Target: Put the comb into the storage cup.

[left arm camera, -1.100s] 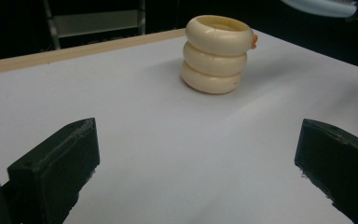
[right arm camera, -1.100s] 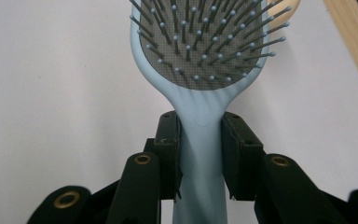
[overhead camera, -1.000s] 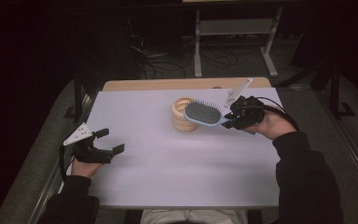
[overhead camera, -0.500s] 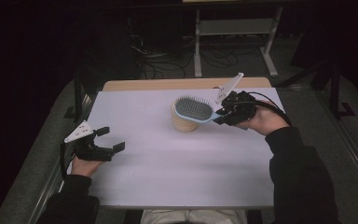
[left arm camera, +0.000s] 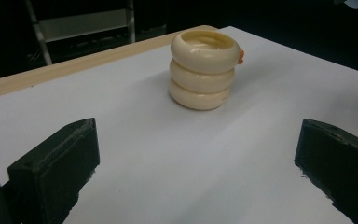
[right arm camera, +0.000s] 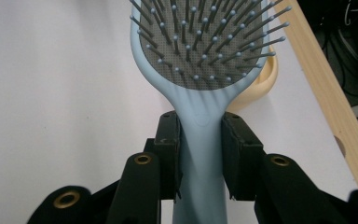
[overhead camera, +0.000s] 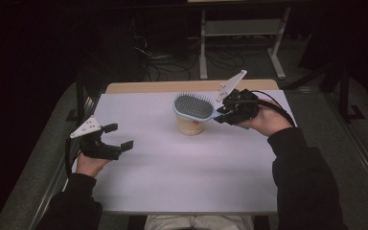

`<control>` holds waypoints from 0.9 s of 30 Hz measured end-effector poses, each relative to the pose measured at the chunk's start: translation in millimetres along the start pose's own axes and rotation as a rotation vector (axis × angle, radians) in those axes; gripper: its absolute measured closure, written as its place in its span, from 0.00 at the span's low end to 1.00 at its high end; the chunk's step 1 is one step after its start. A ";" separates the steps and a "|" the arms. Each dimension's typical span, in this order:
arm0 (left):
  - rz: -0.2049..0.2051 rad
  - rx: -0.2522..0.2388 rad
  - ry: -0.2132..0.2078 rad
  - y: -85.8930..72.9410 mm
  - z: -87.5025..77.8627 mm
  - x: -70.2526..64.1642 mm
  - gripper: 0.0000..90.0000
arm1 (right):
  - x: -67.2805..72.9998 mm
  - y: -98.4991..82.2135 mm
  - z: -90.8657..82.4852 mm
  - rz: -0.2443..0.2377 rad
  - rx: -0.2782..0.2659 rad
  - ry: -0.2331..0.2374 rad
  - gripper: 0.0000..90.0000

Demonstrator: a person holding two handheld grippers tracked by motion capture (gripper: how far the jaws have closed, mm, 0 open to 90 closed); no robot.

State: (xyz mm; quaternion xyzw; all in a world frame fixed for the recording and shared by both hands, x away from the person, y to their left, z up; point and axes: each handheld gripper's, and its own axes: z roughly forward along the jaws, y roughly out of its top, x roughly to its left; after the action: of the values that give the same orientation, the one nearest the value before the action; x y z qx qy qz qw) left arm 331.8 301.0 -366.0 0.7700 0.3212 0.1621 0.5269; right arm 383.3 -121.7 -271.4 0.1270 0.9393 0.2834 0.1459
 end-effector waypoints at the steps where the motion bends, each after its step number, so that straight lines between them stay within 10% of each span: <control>1: 0.005 0.003 -0.003 2.6 2.0 -1.3 0.00 | 0.2 0.5 0.0 0.000 -0.006 -0.001 0.76; 27: 0.043 0.003 -0.104 71.4 52.0 -31.9 0.00 | 1.2 19.6 -0.1 -0.005 -0.067 -0.017 0.76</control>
State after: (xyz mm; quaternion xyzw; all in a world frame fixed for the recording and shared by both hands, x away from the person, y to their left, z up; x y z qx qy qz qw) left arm 361.9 226.0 -318.2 0.7850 0.2770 0.1325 0.5380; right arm 385.3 -105.6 -260.4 0.1221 0.9284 0.3132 0.1586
